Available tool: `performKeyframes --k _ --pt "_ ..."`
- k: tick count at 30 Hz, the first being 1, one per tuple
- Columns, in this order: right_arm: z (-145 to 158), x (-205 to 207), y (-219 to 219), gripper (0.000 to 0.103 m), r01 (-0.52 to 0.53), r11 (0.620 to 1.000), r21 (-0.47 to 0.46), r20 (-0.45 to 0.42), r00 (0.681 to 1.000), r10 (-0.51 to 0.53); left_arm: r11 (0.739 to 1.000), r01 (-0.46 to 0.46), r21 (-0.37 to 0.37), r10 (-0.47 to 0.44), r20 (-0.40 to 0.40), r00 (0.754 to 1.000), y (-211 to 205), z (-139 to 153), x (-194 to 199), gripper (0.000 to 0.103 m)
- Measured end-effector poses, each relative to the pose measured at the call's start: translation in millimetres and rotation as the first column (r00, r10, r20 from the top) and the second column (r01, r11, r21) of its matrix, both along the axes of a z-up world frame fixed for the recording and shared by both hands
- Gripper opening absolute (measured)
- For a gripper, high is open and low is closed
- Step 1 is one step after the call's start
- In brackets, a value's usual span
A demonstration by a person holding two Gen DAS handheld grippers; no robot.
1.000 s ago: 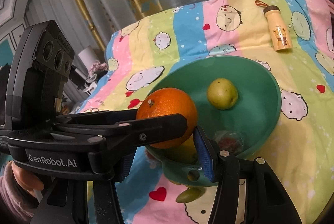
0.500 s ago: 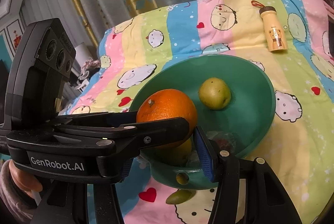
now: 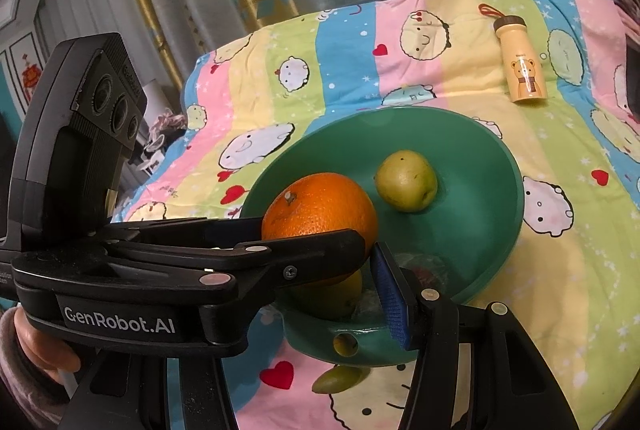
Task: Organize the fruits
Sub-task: 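Lower the orange into the bowl and open the right tool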
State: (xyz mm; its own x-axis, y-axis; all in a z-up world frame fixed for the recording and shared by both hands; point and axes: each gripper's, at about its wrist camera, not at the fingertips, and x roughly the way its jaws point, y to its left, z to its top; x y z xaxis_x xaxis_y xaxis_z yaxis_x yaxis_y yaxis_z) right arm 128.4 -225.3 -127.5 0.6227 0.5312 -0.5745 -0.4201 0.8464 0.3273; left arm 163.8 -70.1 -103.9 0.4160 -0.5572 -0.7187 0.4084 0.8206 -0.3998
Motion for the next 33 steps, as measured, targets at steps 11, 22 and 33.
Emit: performKeyframes --k 11,22,33 --pt "-0.5 0.5 -3.5 0.056 0.003 1.000 -0.011 0.004 1.000 -0.003 1.000 -0.008 0.028 0.007 0.015 1.000 -2.5 -1.0 -2.0 0.068" --pt "-1.4 0.7 -4.3 0.058 0.009 1.000 0.013 -0.005 1.000 -0.009 0.999 -0.008 0.041 0.007 0.037 0.999 -3.4 3.2 -4.8 0.072" --pt "0.3 -3.2 -5.5 0.061 0.015 0.999 0.035 0.001 1.000 -0.015 0.998 -0.016 0.056 0.012 0.065 0.998 -3.8 9.2 -7.9 0.078"
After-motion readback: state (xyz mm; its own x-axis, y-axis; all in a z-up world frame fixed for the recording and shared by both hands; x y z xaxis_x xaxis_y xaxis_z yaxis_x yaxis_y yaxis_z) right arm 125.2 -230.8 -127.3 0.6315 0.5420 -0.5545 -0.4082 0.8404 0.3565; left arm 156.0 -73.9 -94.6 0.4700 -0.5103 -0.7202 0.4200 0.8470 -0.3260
